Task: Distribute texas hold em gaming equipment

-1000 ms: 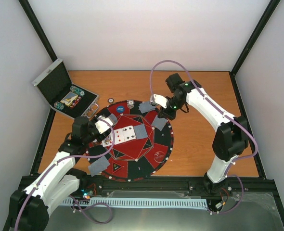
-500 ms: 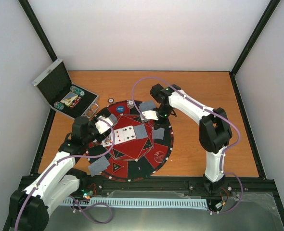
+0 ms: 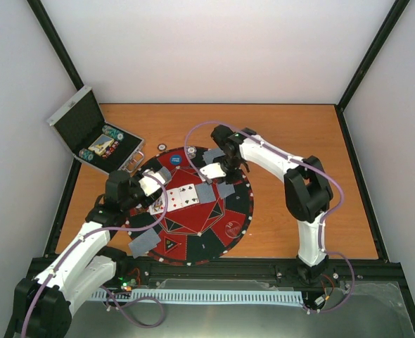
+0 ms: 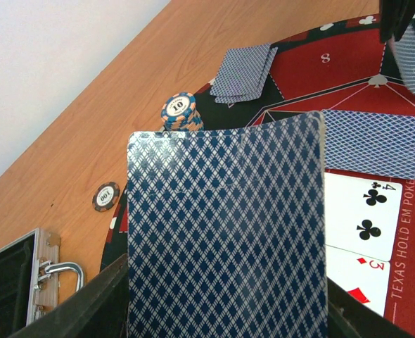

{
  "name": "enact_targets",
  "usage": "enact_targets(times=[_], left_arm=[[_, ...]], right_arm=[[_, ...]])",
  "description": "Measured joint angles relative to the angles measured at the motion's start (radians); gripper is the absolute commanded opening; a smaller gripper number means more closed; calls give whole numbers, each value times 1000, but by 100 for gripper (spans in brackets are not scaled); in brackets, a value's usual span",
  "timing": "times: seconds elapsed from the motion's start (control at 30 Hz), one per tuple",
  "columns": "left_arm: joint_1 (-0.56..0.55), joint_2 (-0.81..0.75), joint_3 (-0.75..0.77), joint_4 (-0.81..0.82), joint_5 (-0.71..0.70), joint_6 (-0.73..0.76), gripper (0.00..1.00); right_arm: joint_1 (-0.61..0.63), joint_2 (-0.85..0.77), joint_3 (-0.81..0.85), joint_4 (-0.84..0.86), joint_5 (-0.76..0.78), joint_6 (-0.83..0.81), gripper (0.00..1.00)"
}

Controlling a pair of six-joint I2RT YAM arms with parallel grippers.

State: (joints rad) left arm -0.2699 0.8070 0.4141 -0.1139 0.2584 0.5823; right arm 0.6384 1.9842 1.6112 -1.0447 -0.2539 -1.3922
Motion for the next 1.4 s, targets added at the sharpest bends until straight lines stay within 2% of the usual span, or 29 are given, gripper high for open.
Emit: enact_targets(times=[0.3, 0.97, 1.4], left_arm=[[0, 3, 0, 0, 0, 0, 53], [0, 3, 0, -7, 0, 0, 53], [0, 3, 0, -7, -1, 0, 53]], right_arm=[[6, 76, 1, 59, 6, -45, 3], [-22, 210, 119, 69, -16, 13, 3], [-27, 227, 131, 54, -28, 21, 3]])
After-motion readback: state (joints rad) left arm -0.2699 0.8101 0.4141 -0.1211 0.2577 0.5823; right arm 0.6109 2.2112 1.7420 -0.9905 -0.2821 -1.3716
